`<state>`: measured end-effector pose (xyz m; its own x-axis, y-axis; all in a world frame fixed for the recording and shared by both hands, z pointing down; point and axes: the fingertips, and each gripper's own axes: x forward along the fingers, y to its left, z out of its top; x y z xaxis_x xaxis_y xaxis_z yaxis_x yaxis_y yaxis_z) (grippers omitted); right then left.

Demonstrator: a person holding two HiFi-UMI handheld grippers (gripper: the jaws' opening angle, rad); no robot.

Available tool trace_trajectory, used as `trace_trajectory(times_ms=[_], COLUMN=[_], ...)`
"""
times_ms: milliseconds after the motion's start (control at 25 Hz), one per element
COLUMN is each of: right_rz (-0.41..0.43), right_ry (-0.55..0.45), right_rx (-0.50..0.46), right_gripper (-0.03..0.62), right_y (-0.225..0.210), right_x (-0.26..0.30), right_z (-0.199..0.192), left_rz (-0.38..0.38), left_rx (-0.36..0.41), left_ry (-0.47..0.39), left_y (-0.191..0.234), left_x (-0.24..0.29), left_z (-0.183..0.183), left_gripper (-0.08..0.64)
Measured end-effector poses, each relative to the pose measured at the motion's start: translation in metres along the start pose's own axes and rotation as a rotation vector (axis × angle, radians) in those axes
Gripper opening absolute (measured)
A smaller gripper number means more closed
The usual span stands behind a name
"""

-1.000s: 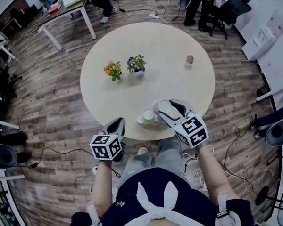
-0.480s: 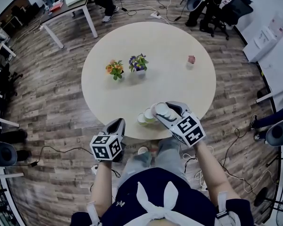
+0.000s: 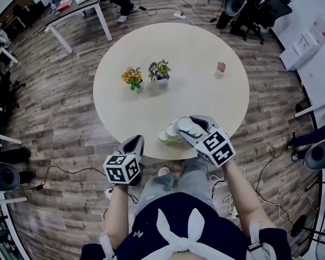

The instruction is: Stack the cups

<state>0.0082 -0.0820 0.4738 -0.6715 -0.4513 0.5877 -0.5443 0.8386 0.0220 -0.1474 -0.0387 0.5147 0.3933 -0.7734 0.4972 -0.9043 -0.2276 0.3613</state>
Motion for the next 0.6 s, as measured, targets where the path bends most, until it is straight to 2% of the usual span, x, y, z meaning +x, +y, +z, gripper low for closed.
trace_trajectory(times_ms=[600], right_rz=[0.015], right_ry=[0.003], right_rx=[0.022], right_gripper=[0.244], right_y=[-0.002], right_x=[0.0034], right_z=[-0.0017], left_rz=[-0.019], left_rx=[0.004], left_ry=[0.002], left_y=[-0.0001], left_x=[0.0088], left_z=[0.0067], left_gripper=[0.032])
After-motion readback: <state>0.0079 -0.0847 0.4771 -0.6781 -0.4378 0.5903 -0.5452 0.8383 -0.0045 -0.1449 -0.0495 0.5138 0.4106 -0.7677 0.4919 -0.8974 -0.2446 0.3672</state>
